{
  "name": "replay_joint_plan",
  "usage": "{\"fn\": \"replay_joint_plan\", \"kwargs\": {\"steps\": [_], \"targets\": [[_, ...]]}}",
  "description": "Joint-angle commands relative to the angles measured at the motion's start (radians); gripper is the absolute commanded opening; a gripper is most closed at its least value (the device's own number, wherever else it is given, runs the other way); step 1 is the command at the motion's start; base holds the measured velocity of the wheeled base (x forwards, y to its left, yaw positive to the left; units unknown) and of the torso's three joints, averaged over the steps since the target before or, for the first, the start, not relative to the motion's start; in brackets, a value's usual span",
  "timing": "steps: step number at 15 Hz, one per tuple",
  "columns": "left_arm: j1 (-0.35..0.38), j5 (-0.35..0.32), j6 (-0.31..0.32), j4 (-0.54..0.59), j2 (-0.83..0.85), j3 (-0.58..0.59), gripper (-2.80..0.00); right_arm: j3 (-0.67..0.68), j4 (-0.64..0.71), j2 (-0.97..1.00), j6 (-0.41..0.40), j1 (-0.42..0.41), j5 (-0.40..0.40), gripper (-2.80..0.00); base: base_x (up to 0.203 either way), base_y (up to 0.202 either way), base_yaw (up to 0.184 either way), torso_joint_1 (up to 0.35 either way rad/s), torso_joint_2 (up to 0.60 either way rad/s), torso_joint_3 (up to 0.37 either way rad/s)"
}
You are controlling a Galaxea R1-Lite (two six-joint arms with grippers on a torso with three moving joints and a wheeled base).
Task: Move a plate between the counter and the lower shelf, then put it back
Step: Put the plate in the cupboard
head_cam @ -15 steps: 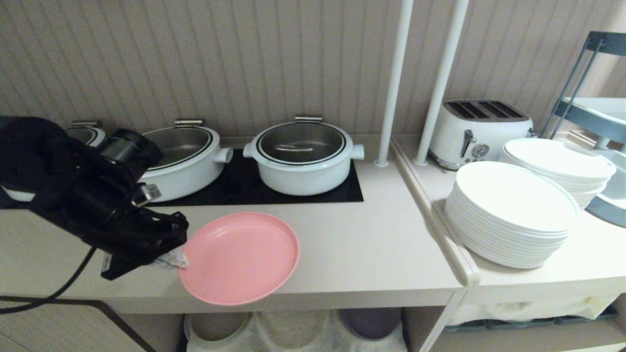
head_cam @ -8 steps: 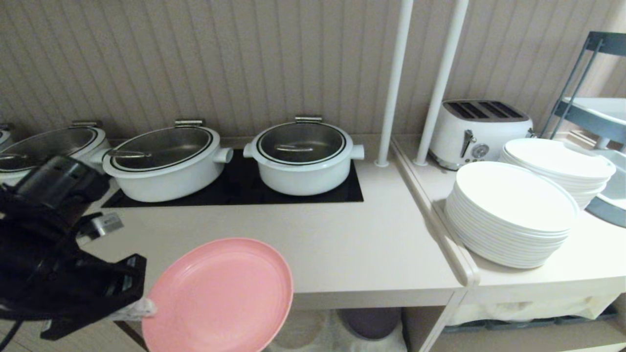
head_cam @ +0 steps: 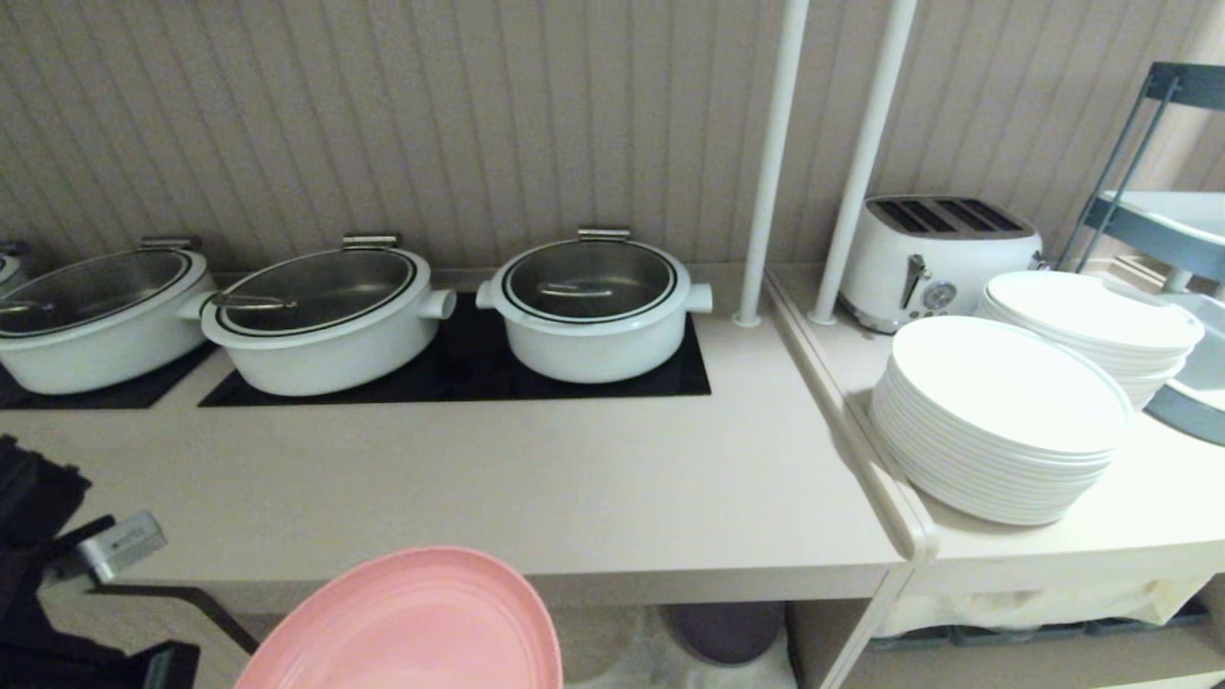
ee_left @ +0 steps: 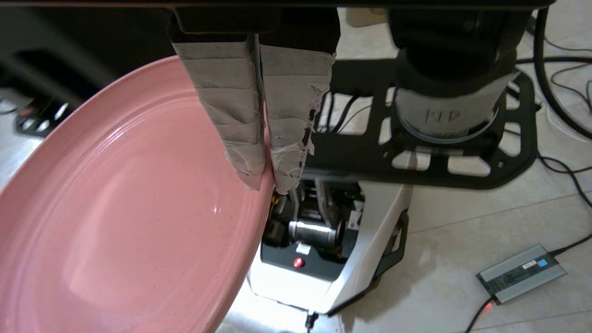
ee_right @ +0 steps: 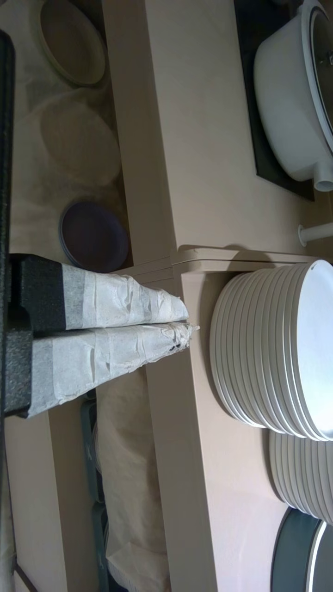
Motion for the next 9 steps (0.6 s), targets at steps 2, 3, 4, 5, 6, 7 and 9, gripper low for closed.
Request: {"fn": "replay_joint_plan", "kwargs": {"steps": [2,3,4,5,6,7,9], "targets": [[-0.008,0.0,-0.003,0.005,-0.055,0.059,-2.8,0.0,-0.001,0.0,0.0,0.0,0.0,-2.8,0.0,0.0,0.0,0.0,0.0,0.0],[-0.009,0.001,-0.002,0.004,-0.058,0.069,-2.8,0.0,0.0,0.0,0.0,0.0,0.0,-2.8,0.0,0.0,0.0,0.0,0.0,0.0],[-0.009,0.001,-0.002,0.002,-0.062,0.092,-2.8,0.0,0.0,0.0,0.0,0.0,0.0,-2.8,0.0,0.0,0.0,0.0,0.0,0.0],[-0.01,-0.001,-0.001,0.0,-0.062,0.104,-2.8,0.0,-0.001,0.0,0.0,0.0,0.0,-2.8,0.0,0.0,0.0,0.0,0.0,0.0],[-0.011,-0.002,0.004,-0.003,-0.062,0.112,-2.8,0.0,-0.001,0.0,0.0,0.0,0.0,-2.8,0.0,0.0,0.0,0.0,0.0,0.0],[-0.011,-0.004,0.014,-0.003,-0.062,0.113,-2.8,0.0,0.0,0.0,0.0,0.0,0.0,-2.8,0.0,0.0,0.0,0.0,0.0,0.0],[-0.009,-0.006,0.039,-0.003,-0.058,0.115,-2.8,0.0,-0.001,0.0,0.0,0.0,0.0,-2.8,0.0,0.0,0.0,0.0,0.0,0.0]]}}
